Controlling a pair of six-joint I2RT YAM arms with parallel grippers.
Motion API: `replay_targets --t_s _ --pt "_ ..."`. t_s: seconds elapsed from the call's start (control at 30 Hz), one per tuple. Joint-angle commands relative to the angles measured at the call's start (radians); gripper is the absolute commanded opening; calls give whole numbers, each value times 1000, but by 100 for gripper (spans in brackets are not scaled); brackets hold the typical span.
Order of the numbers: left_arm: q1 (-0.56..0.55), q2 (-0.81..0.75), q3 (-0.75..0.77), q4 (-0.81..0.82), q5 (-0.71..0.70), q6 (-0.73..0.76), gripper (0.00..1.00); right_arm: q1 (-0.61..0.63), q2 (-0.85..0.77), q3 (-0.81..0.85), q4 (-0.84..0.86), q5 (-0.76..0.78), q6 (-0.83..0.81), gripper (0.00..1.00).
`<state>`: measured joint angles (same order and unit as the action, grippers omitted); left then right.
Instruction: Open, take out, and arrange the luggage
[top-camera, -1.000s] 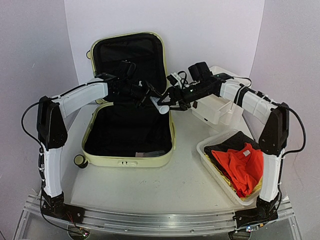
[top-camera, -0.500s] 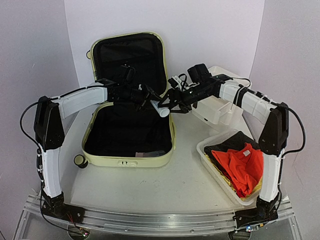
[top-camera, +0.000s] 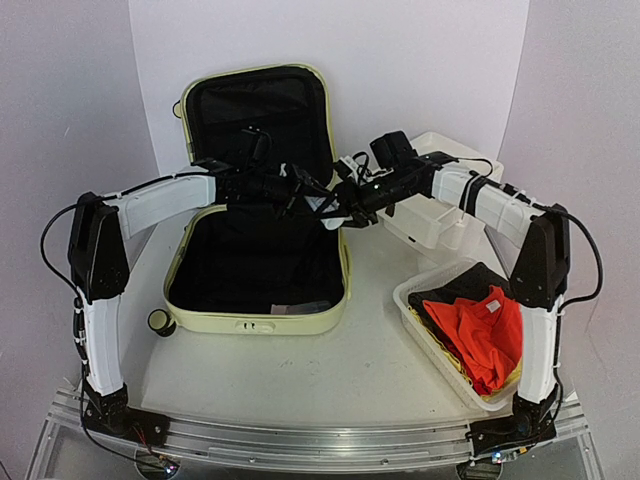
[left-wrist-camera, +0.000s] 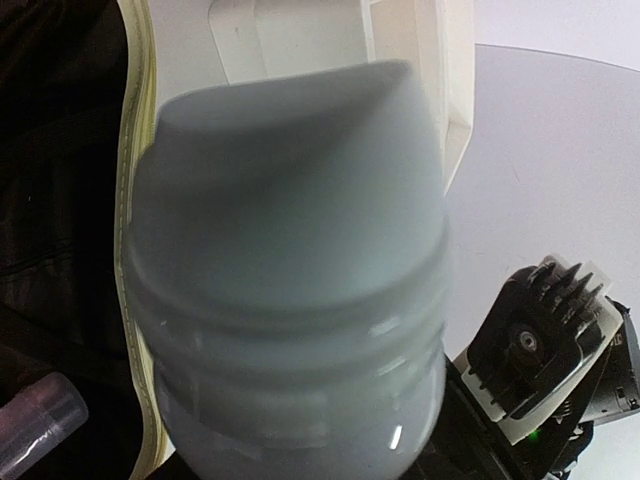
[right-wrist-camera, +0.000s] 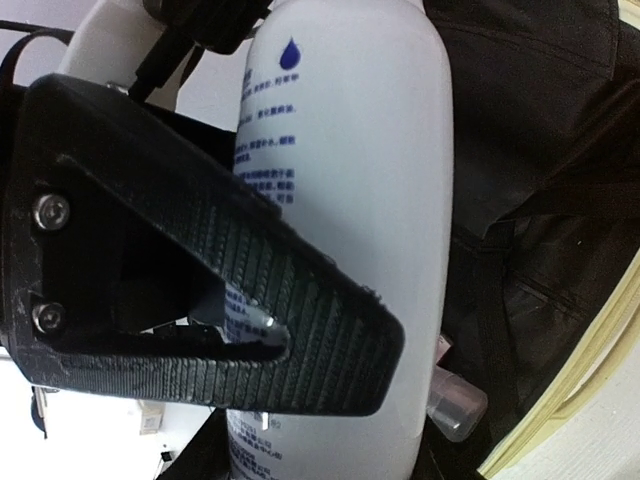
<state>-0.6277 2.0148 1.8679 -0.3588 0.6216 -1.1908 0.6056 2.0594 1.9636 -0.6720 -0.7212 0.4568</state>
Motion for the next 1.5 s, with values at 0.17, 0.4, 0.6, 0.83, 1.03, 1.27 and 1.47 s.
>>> replay_targets --t_s 0.17,0.4,0.6,0.83,1.03,1.27,1.47 --pt "-1 -165 -92 112 -75 5 82 -44 -108 -14 15 223 -108 31" --pt "18 -236 -194 104 -133 29 97 -190 -199 -20 -24 296 -219 29" --pt "26 -242 -214 104 -91 51 96 -241 -257 -31 -82 485 -426 28" --pt "29 -214 -207 104 -34 40 92 -246 -224 -7 -134 743 -631 30" --pt "41 -209 -234 88 -25 30 91 -246 -187 -9 -135 919 -704 34" --pt "46 -193 -235 55 -23 45 90 -245 -105 67 -143 1054 -698 77" --pt "47 -192 -250 46 -26 46 90 -245 -104 99 -143 1076 -670 98"
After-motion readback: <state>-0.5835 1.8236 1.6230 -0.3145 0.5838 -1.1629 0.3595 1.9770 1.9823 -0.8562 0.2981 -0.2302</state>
